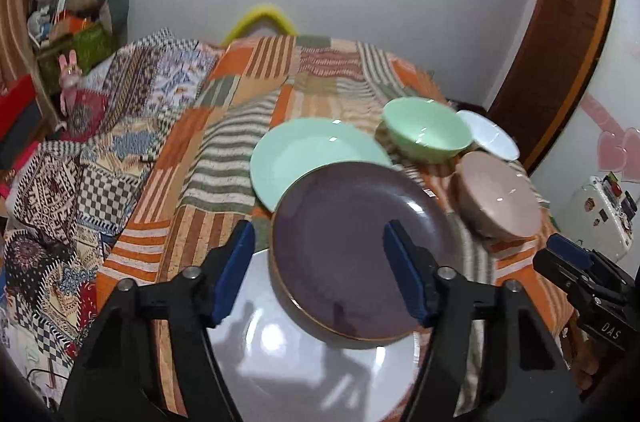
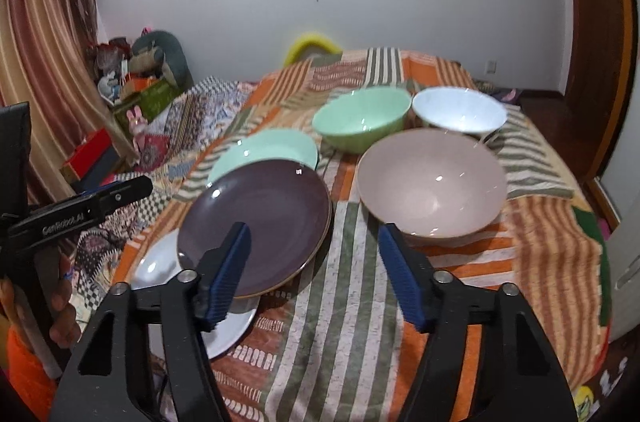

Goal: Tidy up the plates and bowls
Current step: 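Close both grippers on the rim of the dark purple plate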

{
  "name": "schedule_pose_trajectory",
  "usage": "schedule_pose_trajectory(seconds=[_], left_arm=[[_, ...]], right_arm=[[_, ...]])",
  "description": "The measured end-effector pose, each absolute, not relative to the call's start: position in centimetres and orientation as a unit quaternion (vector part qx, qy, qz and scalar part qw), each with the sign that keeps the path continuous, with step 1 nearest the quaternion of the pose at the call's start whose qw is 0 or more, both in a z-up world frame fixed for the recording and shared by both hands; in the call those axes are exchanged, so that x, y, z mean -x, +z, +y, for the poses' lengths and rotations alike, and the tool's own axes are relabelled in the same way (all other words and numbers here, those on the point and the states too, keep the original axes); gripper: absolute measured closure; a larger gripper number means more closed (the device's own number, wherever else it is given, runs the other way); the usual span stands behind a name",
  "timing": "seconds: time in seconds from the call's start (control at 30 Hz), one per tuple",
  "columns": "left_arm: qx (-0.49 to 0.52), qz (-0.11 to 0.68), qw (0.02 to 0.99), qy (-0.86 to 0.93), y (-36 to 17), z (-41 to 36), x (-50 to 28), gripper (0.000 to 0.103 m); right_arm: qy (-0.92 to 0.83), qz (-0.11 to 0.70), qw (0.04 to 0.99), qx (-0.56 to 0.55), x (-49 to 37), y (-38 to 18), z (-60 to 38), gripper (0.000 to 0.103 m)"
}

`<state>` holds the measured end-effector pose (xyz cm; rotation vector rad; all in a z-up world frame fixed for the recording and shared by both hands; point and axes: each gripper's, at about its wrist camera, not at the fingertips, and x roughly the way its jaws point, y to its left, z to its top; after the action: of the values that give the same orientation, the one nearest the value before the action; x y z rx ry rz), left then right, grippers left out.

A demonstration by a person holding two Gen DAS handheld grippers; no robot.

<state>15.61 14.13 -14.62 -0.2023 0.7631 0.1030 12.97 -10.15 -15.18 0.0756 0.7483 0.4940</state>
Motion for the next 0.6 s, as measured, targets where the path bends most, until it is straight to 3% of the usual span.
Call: schedule_pose_trajectory(seconds=[0.33,0.6], left_arm=[[0.104,0.425,0.898,0.044,-19.6,16.8,-19.5,0.067],[0.116,0.444,0.888,0.029,-21.8,17.5,-21.1,0.074]], right_arm=[[0.248,0.409,0.878,-0.027,-15.9,-18.5,-8.2,0.063],[0.247,0.431,0.867,-0.032,-17.3,-19.9,-7.6,0.073]])
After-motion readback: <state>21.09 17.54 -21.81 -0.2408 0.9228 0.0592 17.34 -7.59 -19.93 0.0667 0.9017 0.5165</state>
